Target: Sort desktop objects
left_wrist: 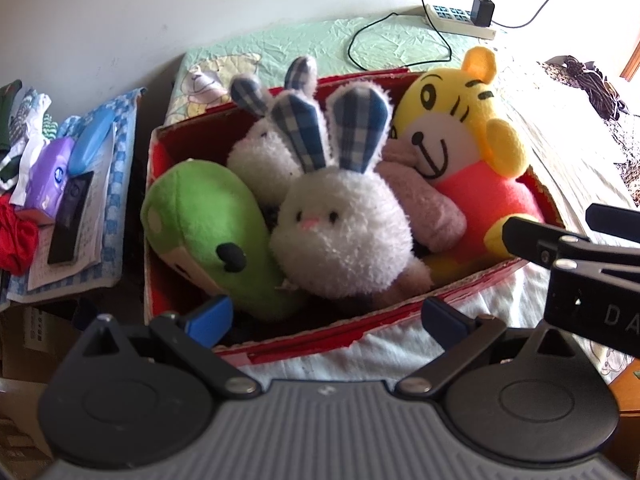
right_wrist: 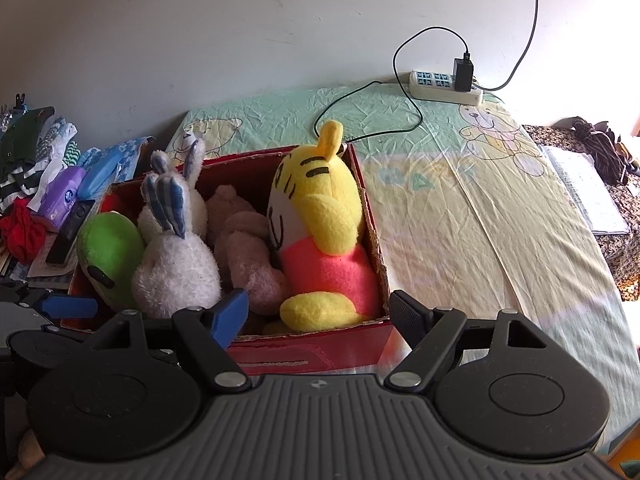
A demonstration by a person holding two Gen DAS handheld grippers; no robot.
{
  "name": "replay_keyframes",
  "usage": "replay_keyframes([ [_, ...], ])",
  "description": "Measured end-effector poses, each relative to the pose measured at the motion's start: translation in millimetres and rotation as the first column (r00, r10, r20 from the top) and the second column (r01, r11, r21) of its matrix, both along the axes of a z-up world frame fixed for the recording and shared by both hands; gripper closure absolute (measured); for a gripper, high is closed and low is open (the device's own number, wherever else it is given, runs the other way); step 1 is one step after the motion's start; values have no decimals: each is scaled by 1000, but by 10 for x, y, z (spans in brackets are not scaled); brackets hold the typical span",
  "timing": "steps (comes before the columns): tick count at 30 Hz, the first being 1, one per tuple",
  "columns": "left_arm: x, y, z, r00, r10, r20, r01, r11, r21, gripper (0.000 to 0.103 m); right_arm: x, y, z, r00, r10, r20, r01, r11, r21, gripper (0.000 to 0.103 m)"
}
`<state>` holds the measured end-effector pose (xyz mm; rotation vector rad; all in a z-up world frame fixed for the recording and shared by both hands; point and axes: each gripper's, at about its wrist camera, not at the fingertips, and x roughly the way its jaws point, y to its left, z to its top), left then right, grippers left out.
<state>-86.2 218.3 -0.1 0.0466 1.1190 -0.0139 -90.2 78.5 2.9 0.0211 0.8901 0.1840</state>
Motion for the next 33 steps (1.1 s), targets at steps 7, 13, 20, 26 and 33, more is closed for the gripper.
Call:
replay_keyframes([
  [7,-13,-6,18,1000,1,9,-1,1000,-17,2,29,17,-18,1000,3,-10,-3,1000,1,23],
  [13,-17,5,-7,1000,8,11,-8,1000,-22,2,42,35,-39,1000,6,-21,-6,1000,-1,23],
  [20,-13,11,-8,1000,6,19,-6,1000,-30,2,53,58,-46,1000,12,-29,-13,1000,-19,23],
  [26,-3,20,16,1000,7,27,-6,999,-39,2,66,72,-10,1000,18,-24,-19,999,-29,23],
  [33,-2,56,35,999,11,37,-9,999,-41,2,83,83,-3,1000,21,-23,-22,999,-34,23],
])
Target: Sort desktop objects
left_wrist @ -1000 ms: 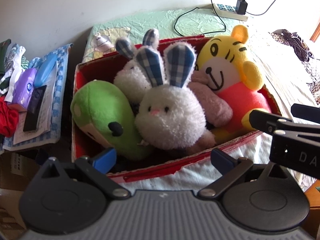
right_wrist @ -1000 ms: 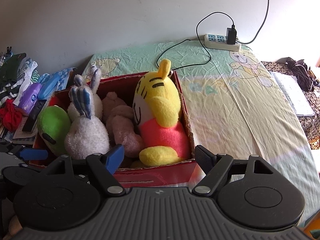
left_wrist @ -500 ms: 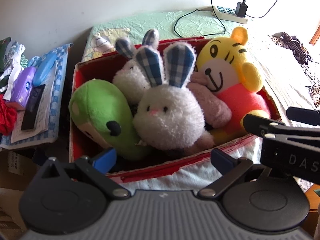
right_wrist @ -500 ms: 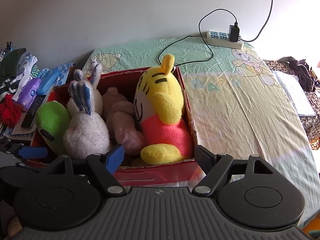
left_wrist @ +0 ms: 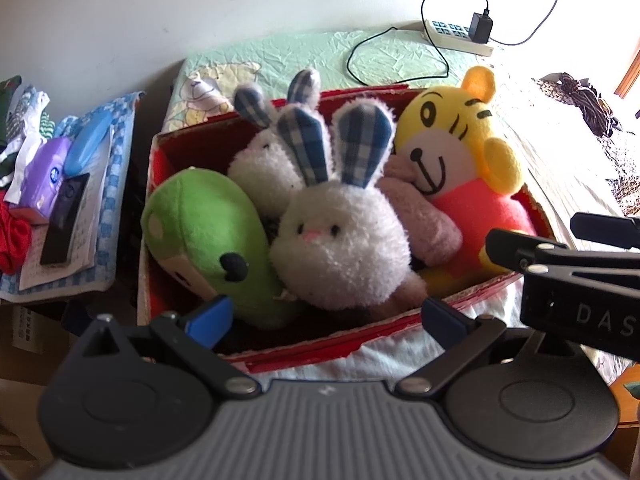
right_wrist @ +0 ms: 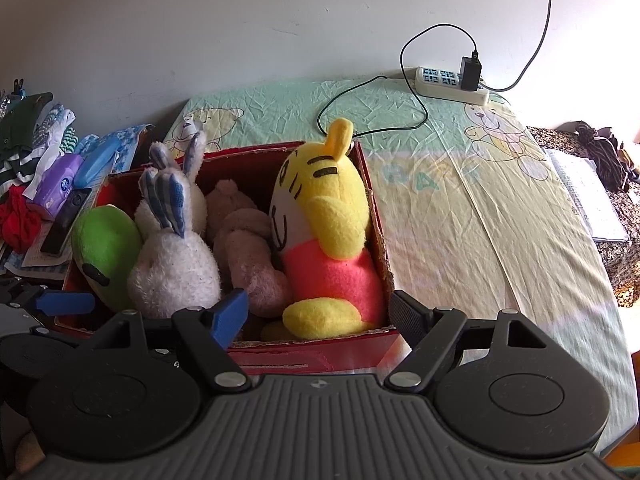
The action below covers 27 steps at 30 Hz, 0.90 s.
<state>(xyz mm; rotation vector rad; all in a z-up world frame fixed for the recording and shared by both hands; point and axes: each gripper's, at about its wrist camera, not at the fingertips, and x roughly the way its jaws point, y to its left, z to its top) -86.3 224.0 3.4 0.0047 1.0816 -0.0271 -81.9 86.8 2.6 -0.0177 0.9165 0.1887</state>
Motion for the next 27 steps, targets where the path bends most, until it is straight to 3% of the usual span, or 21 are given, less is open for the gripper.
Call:
replay_keyframes([
  [27,-16,-21,14,1000,3,7,-4,1000,26,2,-11,-25,-22,1000,-6,1,6,1000,20,23],
])
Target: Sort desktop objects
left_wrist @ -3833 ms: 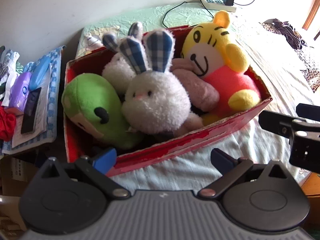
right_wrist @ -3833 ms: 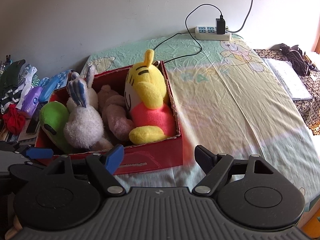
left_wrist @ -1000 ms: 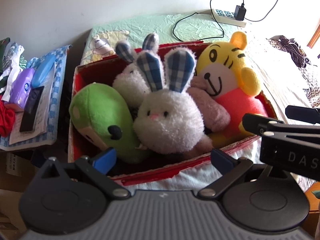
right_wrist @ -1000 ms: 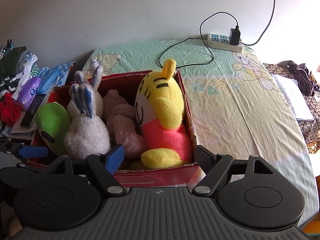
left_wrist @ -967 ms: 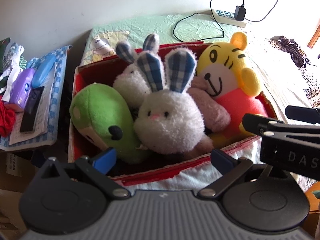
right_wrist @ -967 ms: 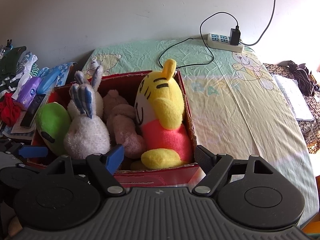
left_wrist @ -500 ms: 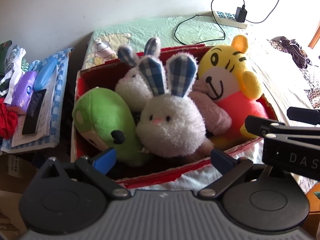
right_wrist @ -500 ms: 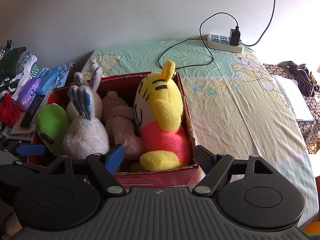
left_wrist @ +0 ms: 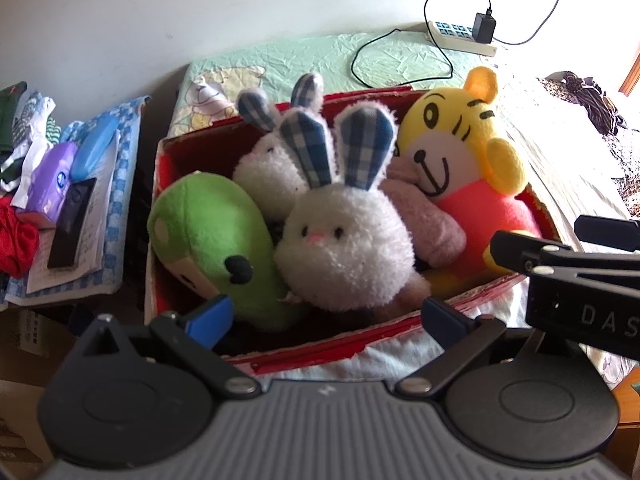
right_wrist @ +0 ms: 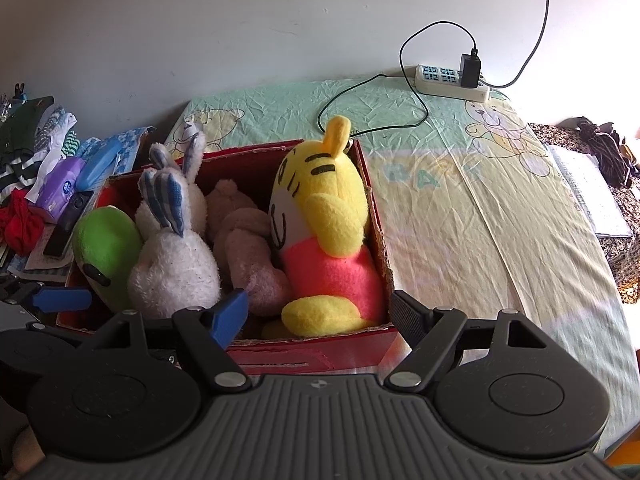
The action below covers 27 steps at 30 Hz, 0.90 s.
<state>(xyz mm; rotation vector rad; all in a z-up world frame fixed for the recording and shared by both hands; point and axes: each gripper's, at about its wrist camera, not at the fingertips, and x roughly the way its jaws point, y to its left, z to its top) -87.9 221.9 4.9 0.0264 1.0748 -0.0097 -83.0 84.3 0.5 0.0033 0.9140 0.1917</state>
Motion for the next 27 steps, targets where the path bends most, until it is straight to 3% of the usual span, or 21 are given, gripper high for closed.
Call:
replay_keyframes([
  [27,19,68,38,1000,13,24,-13,1000,2,2,32,69,57,1000,-9,30,8,1000,24,23],
])
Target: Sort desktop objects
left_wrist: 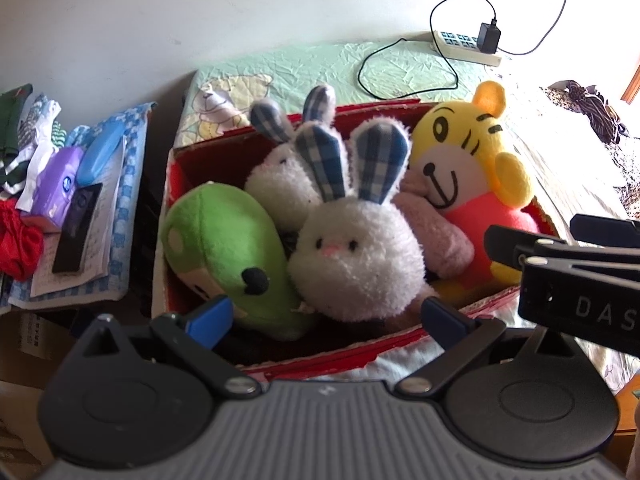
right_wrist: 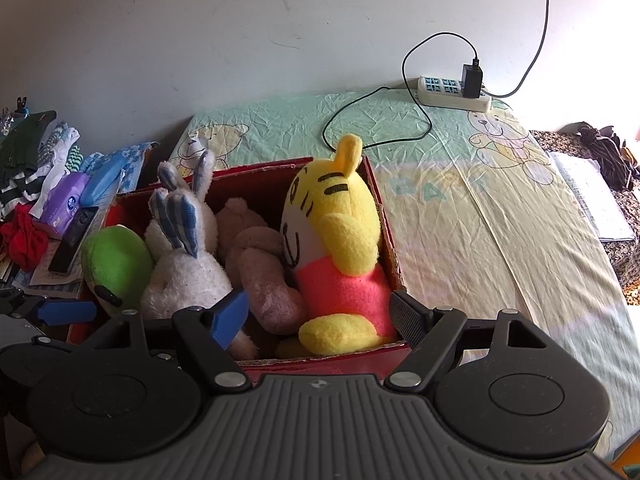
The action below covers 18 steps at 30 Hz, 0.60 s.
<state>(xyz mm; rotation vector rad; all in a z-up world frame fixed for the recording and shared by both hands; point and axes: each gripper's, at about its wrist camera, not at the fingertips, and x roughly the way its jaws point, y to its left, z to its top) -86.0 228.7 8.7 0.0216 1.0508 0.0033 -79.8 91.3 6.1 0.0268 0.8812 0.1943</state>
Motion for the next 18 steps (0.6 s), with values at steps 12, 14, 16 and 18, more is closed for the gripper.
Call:
replay_keyframes([
  [12,58,-20,-30,998,58,-14,-58,998,3,2,88,-30,-44,998,53,-22,-52,998,27,23],
  [14,63,-33,-45,998,64,-24,-64,998,2,2,110,-46,-60,998,62,-30,-62,998,29,23],
  [16,62,-54,-56,997,65,-28,-65,998,9,2,120,-68,-70,997,68,-34,-67,997,30,23],
  [18,56,-70,-61,997,67,-30,-66,998,11,2,126,-93,-78,997,69,-38,-68,997,35,23],
])
